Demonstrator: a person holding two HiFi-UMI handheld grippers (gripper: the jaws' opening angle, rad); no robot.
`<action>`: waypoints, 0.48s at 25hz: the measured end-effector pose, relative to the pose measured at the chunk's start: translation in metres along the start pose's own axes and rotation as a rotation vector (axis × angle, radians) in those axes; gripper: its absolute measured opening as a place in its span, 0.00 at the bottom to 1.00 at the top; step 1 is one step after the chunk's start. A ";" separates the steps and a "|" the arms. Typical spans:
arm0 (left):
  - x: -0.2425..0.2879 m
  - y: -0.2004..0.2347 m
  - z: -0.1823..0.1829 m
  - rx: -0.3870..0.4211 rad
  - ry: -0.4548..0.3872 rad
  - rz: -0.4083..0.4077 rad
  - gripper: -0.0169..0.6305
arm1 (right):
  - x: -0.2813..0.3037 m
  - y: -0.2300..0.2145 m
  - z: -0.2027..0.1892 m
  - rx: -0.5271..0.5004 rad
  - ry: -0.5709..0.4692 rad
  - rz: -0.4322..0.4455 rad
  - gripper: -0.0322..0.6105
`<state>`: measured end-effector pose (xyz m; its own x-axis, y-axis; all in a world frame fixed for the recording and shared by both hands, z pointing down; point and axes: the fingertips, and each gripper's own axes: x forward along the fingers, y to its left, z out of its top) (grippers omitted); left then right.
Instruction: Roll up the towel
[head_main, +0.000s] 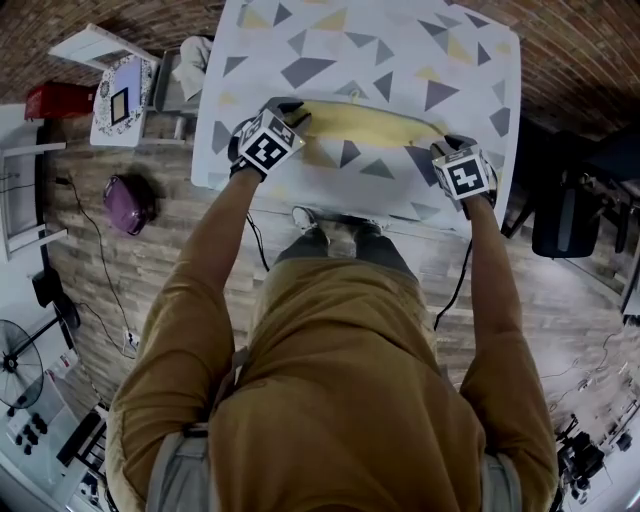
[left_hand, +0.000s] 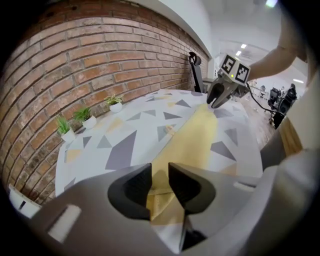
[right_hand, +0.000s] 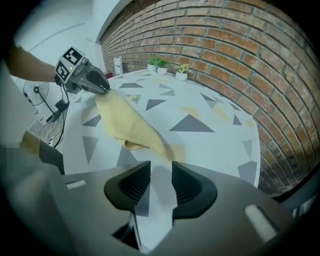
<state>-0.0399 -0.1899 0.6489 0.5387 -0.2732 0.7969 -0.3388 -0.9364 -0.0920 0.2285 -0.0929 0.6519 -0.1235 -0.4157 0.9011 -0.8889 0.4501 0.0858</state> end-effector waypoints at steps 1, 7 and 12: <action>-0.004 0.002 0.001 -0.016 -0.017 0.015 0.19 | -0.003 0.001 0.000 0.015 -0.011 -0.002 0.23; -0.029 -0.003 -0.001 -0.137 -0.112 0.068 0.19 | -0.022 0.007 -0.006 0.104 -0.085 -0.033 0.22; -0.053 -0.002 -0.012 -0.281 -0.198 0.122 0.19 | -0.039 0.020 0.002 0.163 -0.176 -0.055 0.11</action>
<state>-0.0766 -0.1709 0.6144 0.6107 -0.4427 0.6566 -0.5939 -0.8044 0.0100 0.2150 -0.0693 0.6180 -0.1351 -0.5736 0.8079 -0.9542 0.2950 0.0499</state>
